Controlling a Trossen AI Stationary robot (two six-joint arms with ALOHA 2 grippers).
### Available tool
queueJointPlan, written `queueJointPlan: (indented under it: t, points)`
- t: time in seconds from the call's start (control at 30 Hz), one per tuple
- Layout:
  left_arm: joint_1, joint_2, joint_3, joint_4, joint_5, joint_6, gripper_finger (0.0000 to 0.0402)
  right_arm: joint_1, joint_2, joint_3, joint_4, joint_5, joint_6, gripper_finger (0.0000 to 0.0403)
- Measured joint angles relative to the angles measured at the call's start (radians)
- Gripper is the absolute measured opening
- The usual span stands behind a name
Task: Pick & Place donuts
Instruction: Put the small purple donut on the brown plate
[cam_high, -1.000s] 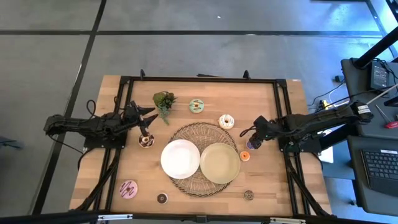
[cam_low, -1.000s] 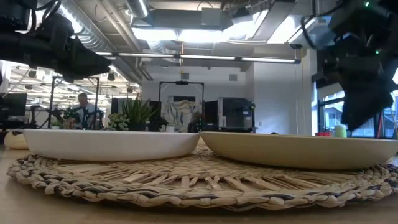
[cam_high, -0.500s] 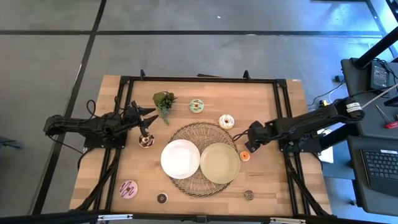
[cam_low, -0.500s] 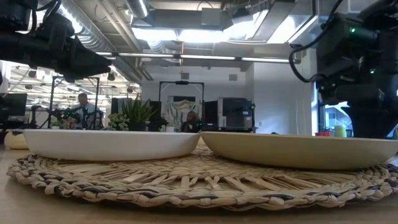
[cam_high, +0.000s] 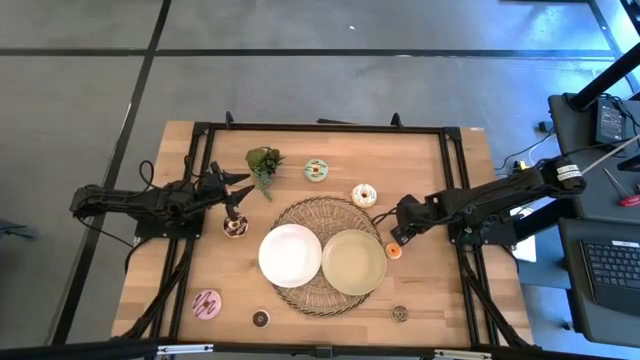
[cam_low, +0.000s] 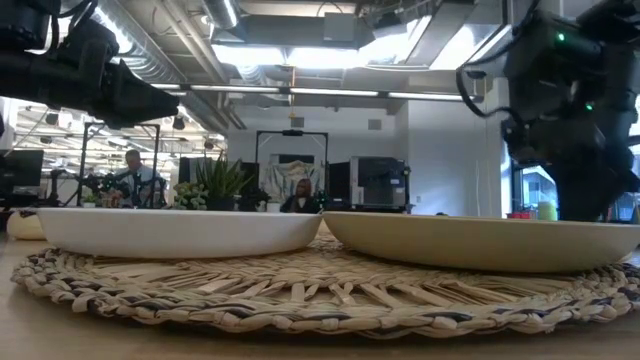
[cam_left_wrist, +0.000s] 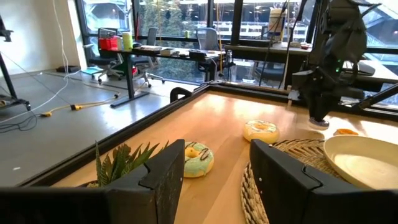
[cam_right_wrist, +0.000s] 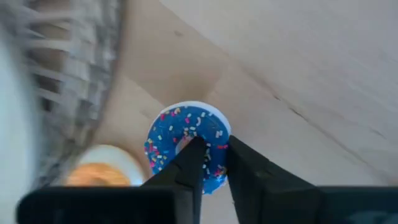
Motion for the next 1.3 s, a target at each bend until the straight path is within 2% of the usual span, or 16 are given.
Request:
queueJointPlan:
  t: [0.23,0.5,0.6,0.83,0.97,1.07,1.2,1.3]
  points:
    - [0.000,0.000,0.000,0.000,0.000,0.000,0.0180,0.000,0.001,0.151,0.040,0.037,-0.119,0.0041]
    - [0.000,0.000,0.000,0.000,0.000,-0.001,0.0180,0.005,0.099,0.204,0.361,0.056,-0.316,0.0044]
    - [0.000,0.000,0.000,0.000,-0.001,-0.001,0.0180,0.005,0.186,0.204,0.421,0.014,-0.323,0.0042]
    - [0.000,0.000,0.000,0.000,-0.001,0.000,0.0179,0.005,0.365,0.204,0.568,-0.169,-0.279,0.0042]
    - [0.000,0.000,0.000,0.000,0.000,0.000,0.0179,0.020,0.425,0.266,0.521,-0.205,-0.306,0.0042]
    - [0.000,0.000,0.000,0.000,-0.001,0.000,0.0178,0.041,0.449,0.356,0.408,-0.202,-0.370,0.0041]
    - [0.000,0.000,0.000,0.000,-0.001,0.000,0.0180,0.078,0.485,0.478,0.214,-0.121,-0.412,0.0041]
    - [0.000,0.000,0.000,0.000,-0.001,-0.001,0.0179,0.105,0.526,0.521,0.166,-0.055,-0.416,0.0041]
